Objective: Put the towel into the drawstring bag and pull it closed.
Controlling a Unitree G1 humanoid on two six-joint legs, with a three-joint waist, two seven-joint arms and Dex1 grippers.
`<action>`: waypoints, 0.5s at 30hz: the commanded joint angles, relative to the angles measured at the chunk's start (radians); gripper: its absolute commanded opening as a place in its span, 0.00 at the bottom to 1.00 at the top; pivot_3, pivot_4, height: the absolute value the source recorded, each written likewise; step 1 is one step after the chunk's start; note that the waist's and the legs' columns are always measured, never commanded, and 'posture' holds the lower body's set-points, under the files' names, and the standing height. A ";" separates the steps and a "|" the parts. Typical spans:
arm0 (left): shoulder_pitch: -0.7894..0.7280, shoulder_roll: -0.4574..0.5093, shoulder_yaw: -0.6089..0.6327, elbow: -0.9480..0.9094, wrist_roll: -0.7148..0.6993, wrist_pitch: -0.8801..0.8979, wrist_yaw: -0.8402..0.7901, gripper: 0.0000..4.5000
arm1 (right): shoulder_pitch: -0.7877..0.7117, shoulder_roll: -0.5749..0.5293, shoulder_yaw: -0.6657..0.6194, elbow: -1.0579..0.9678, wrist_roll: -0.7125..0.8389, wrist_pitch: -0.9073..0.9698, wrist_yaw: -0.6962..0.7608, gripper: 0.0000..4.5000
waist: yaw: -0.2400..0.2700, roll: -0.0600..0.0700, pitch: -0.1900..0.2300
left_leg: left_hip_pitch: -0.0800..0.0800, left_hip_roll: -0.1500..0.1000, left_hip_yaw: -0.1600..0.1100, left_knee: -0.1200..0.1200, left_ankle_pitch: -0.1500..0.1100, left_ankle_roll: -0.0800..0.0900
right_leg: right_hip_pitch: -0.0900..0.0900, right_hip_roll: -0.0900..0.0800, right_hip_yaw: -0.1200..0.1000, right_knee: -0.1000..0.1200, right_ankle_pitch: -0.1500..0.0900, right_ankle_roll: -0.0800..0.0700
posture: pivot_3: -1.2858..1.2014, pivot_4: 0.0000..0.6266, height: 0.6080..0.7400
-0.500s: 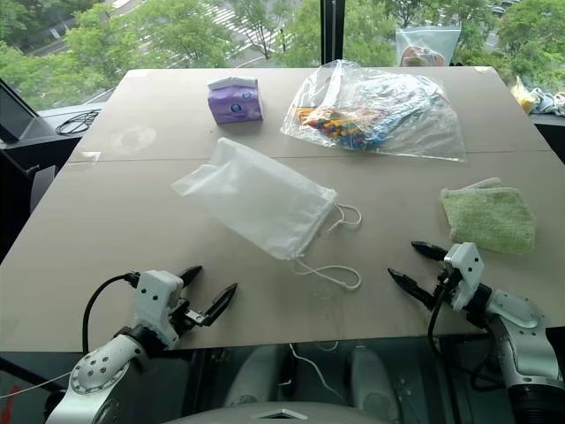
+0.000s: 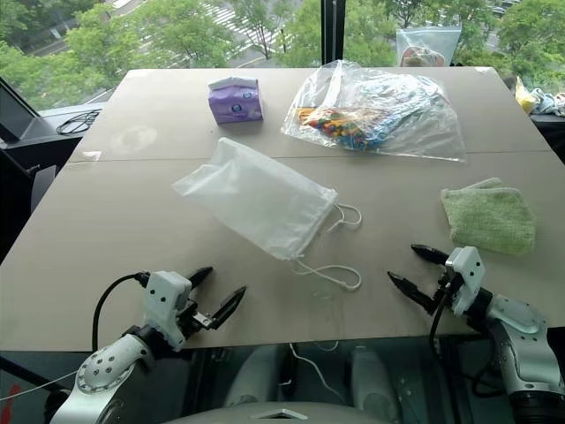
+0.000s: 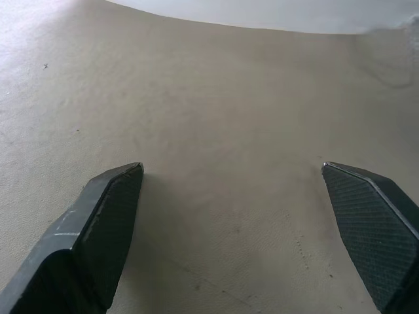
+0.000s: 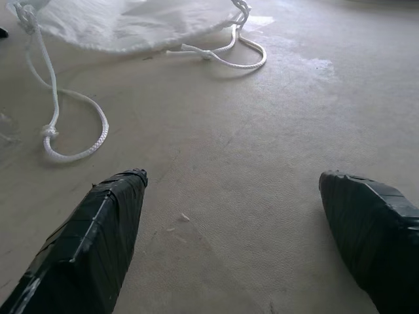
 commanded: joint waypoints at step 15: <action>-0.375 0.076 -0.209 -0.178 -0.046 0.238 -0.036 1.00 | 0.003 -0.153 -0.066 -0.115 0.160 0.130 0.134 1.00 | 0.007 0.000 0.000 | 0.001 0.000 -0.001 0.001 0.002 0.004 | 0.003 0.002 -0.001 0.001 0.000 0.000 | 0.52 0.24 1.00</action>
